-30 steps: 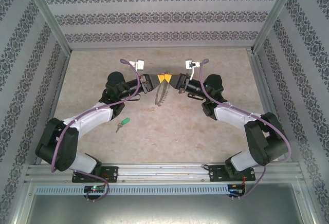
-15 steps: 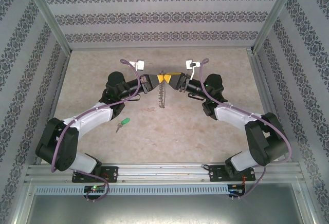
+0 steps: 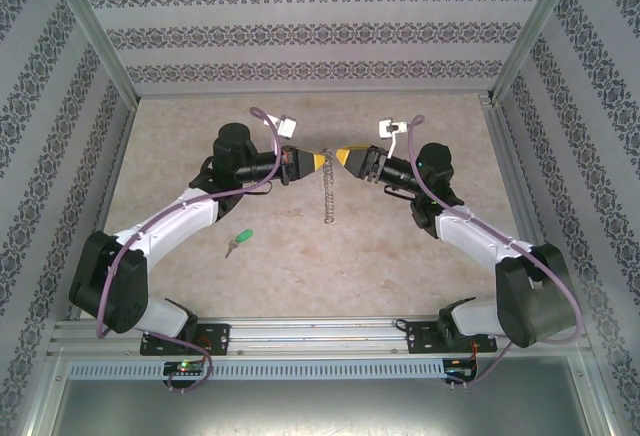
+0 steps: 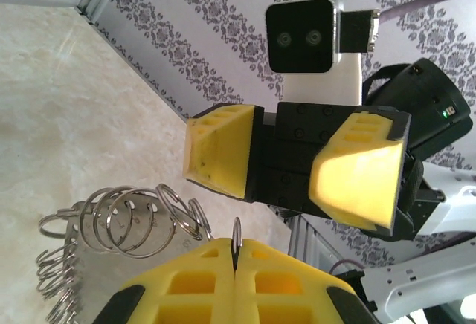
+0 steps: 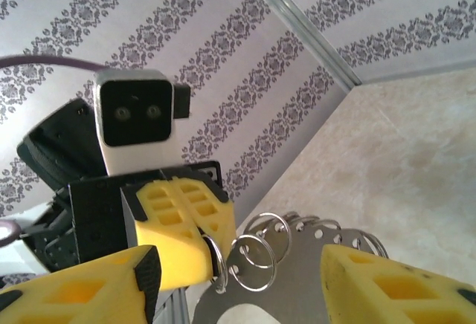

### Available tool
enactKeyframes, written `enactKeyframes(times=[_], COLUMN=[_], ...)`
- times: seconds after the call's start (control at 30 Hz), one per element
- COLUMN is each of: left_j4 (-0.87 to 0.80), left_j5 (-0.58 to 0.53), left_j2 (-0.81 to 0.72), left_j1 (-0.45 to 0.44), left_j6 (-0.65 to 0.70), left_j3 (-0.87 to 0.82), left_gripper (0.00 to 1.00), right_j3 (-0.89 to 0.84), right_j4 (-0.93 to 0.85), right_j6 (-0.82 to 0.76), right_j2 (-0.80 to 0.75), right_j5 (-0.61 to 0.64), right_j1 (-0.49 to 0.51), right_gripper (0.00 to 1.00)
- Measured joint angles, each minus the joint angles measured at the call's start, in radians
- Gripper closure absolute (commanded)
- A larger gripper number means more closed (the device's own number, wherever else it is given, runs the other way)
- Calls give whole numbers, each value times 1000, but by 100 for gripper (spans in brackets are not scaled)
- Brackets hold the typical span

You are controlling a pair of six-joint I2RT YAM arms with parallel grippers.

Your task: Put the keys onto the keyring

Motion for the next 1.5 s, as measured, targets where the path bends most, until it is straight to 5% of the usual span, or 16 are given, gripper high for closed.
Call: enactKeyframes(times=[0.53, 1.5], left_j4=[-176, -177], left_j5=[64, 90], left_j2=[45, 78], left_j1=[0, 0], left_j6=[112, 96], left_j3=[82, 84], left_gripper=[100, 100], right_j3=[-30, -4], right_j4=[-76, -75], right_j6=[-40, -53], right_j2=[-67, 1], right_j5=[-31, -46], right_j1=[6, 58], right_gripper=[62, 69])
